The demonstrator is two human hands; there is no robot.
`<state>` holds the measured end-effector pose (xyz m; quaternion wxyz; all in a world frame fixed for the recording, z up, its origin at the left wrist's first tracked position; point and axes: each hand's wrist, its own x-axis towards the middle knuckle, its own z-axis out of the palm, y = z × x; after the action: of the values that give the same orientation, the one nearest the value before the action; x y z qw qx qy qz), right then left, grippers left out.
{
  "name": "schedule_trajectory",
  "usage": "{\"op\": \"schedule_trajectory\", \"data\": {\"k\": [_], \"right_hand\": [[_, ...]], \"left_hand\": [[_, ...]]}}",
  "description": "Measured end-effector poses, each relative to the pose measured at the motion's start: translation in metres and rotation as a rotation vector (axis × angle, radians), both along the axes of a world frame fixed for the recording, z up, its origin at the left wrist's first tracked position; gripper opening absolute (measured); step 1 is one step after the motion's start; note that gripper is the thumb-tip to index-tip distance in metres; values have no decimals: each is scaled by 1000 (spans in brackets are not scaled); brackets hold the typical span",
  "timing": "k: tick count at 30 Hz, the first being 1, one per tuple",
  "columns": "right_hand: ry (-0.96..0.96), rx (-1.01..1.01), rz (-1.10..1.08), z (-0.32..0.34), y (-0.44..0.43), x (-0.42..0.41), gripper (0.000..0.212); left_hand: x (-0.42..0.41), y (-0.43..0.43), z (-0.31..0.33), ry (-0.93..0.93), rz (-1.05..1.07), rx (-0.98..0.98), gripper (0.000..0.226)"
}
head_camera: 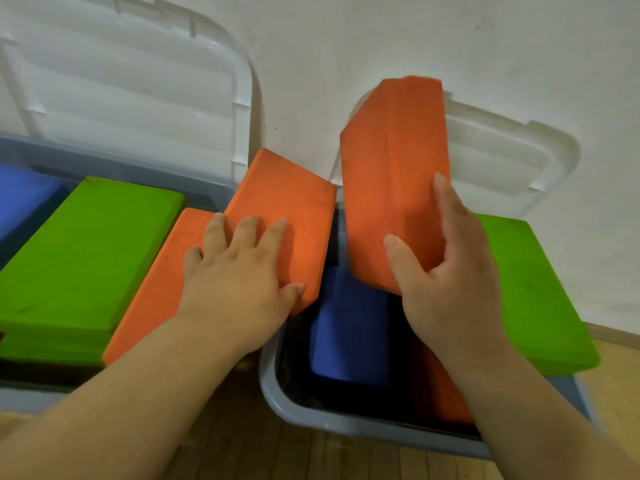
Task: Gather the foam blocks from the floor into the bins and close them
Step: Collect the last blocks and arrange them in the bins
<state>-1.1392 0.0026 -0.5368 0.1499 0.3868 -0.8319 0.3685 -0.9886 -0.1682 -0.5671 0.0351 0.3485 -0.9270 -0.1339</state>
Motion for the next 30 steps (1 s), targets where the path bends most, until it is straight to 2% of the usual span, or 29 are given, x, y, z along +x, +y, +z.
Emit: {"op": "schedule_trajectory", "data": {"k": [2,4,6,9,11,13,18,21,26,30], "right_hand": [[36,-89,64,1,-2,0,75],[-39,-203,127,-1,-7,-2,74],[-313,-400,172,-1,-16,-4,71],[-863,-760,233,3,-39,-3,59],[-1088,-806,217,0,-52,3,58],[-1188,-744,250,-8,-65,12,59],[-1043,-427,259,-26,-78,17,42],[-1054,-414,210,-26,-78,13,38],[-1002,-450,179,-27,-73,6,31],[-1088,-460,250,-26,-75,3,32]], "left_hand": [[1,-1,-1,28,-3,9,97],[2,-1,-2,67,-6,35,101],[4,-3,-2,157,-2,115,108],[9,-8,3,423,-5,245,115],[12,-9,7,557,-7,273,116],[15,-8,11,613,-19,246,112],[14,-12,9,563,-79,45,94],[9,-15,3,475,-96,-39,83],[-1,-13,-1,421,-99,-73,90],[-6,-16,-1,484,-58,-129,92]]}}
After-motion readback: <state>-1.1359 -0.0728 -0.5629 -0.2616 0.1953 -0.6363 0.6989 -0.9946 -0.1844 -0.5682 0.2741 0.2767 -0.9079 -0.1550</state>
